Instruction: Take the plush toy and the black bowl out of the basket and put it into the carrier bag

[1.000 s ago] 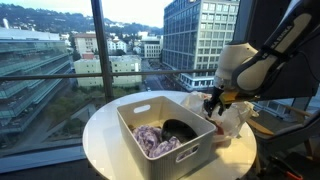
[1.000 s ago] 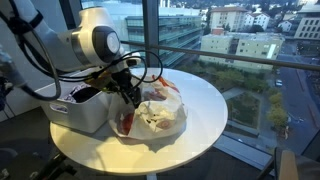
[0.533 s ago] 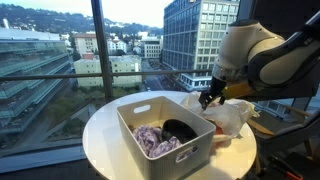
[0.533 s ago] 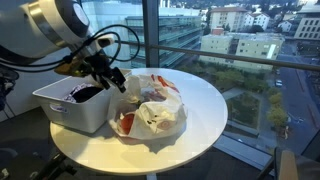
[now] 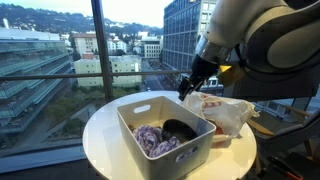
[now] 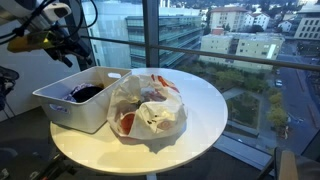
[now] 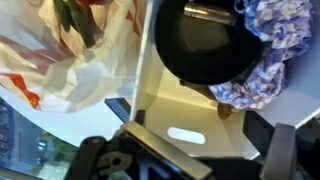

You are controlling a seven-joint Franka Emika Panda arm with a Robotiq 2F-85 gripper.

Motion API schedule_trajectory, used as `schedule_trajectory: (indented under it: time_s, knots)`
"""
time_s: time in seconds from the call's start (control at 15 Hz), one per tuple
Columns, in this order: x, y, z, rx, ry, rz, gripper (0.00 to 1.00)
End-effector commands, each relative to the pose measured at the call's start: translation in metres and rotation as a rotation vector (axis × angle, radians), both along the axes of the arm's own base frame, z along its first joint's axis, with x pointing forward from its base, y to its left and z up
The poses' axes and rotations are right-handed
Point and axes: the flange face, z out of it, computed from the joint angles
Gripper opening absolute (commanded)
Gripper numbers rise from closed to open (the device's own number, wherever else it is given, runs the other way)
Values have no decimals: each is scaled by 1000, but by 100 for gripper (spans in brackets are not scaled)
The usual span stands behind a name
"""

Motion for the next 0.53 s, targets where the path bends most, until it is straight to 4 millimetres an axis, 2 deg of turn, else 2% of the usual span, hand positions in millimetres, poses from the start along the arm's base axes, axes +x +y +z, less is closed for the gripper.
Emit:
schedule_trajectory:
  time_s: [0.0, 0.13, 0.27, 0.47]
  knots:
    - [33, 21, 8, 38, -6, 182, 100]
    - [50, 32, 1, 58, 18, 266, 100]
    - [65, 45, -17, 74, 60, 335, 100]
    - [75, 66, -34, 121, 145, 406, 100]
